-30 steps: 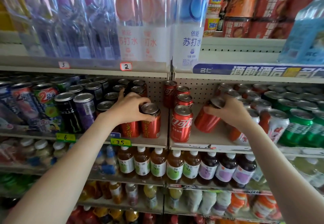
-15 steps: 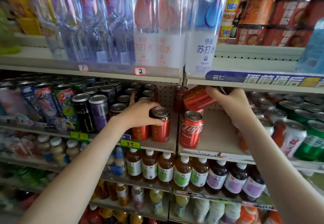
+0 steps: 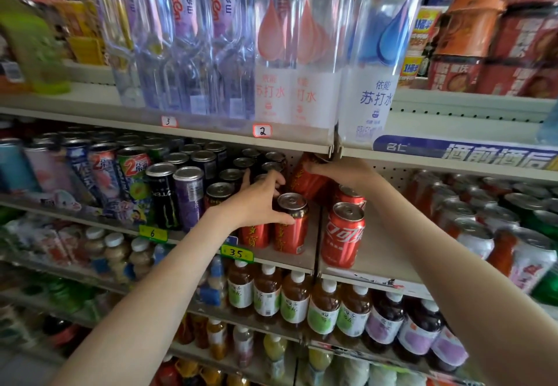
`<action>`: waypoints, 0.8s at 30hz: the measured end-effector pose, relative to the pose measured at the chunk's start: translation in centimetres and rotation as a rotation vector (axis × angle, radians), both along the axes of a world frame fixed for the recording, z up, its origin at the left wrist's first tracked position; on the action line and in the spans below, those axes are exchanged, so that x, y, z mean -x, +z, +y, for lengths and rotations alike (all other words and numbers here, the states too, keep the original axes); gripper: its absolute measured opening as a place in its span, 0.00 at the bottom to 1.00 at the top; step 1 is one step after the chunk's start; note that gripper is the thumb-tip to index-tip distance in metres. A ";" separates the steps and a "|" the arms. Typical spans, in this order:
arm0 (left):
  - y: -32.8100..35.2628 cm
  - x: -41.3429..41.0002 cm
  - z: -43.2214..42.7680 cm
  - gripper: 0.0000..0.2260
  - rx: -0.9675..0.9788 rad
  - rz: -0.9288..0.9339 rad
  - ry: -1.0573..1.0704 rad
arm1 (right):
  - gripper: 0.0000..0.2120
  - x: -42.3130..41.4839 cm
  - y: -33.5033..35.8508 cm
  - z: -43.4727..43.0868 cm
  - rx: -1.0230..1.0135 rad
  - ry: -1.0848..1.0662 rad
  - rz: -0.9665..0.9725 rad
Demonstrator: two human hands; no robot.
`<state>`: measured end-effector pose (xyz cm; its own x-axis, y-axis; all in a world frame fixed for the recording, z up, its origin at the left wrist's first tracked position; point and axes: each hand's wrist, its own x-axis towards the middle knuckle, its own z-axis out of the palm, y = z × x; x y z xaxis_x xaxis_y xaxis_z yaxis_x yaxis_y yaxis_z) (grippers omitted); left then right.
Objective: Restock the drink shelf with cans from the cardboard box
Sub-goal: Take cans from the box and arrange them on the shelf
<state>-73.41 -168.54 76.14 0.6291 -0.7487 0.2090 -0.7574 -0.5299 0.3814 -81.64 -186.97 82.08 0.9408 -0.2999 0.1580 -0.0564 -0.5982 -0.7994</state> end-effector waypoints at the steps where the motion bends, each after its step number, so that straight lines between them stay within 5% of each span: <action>1: 0.0 0.1 0.0 0.33 -0.005 -0.008 0.001 | 0.17 -0.5 0.0 0.1 0.004 0.012 0.071; 5: -0.1 0.2 0.3 0.29 -0.065 -0.127 0.037 | 0.23 -2.6 -0.6 0.4 0.181 0.073 0.200; 10: 0.3 0.6 0.4 0.37 -0.156 -0.229 0.058 | 0.21 -5.1 -1.2 0.6 0.312 0.223 0.305; 13: 0.5 0.9 0.4 0.37 -0.154 -0.196 0.036 | 0.25 -5.9 -1.9 0.4 0.197 0.222 0.329; 16: 0.2 0.7 0.5 0.36 -0.139 -0.162 -0.004 | 0.15 -5.2 -1.5 1.1 0.068 0.250 0.380; 24: 0.7 0.5 0.5 0.35 -0.204 -0.099 -0.003 | 0.12 -6.1 -3.4 0.1 -0.087 0.286 0.457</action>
